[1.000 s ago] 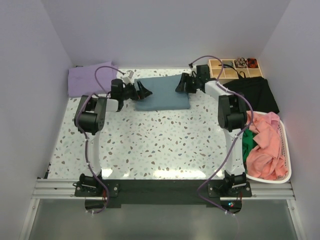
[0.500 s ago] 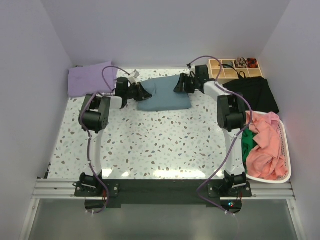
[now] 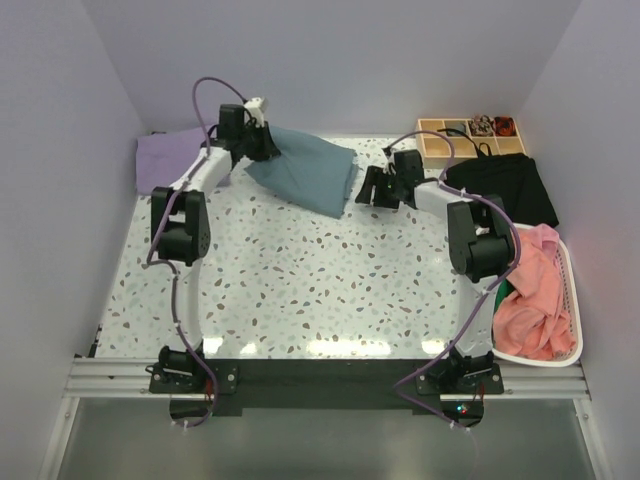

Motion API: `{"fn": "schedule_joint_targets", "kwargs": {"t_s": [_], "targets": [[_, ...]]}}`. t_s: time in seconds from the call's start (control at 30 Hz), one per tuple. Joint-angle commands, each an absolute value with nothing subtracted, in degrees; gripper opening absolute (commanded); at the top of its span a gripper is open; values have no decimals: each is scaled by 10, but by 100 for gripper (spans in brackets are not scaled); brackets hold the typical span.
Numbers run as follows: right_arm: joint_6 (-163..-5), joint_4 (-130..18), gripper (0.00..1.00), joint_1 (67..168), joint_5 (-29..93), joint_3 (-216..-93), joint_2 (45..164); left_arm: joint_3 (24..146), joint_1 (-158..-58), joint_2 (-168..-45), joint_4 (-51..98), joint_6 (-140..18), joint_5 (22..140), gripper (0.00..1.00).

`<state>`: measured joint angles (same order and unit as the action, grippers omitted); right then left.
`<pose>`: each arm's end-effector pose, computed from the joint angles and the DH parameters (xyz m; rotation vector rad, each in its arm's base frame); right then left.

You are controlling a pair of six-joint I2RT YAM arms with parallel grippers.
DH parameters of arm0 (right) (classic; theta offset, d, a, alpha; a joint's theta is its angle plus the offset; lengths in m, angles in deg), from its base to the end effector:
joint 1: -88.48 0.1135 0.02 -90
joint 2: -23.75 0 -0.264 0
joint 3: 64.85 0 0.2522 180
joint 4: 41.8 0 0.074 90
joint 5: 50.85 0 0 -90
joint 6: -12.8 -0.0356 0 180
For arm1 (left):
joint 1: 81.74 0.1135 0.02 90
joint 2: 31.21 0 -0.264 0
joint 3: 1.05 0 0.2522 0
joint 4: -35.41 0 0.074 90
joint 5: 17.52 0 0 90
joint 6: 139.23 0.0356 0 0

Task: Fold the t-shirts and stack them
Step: Put the neatly folded tshirt into the corner of the board with the left arm

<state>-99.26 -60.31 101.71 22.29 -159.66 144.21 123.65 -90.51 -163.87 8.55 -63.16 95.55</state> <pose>0.4442 0.1150 0.1566 0.0346 2.3919 0.6432 0.5279 -0.0956 0.2118 0.1345 2.1949 -0.6624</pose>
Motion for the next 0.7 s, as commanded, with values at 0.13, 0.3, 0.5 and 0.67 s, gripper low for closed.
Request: {"fn": "schedule_joint_targets", "kwargs": {"t_s": [0.13,0.3,0.5,0.67], "targets": [[-997,-599,67,1020,226,-1578,1446,1329,-817,-1596,-15,-570,914,0],[-992,-602,67,1021,216,-1586,1460,1366,-722,-1601,-5,-573,933,0],[-990,-603,67,1020,203,-1596,1486,1514,-672,-1675,-74,-536,931,0],[-990,-602,67,1020,193,-1604,1502,1487,-651,-1654,-55,-515,897,0]]}}
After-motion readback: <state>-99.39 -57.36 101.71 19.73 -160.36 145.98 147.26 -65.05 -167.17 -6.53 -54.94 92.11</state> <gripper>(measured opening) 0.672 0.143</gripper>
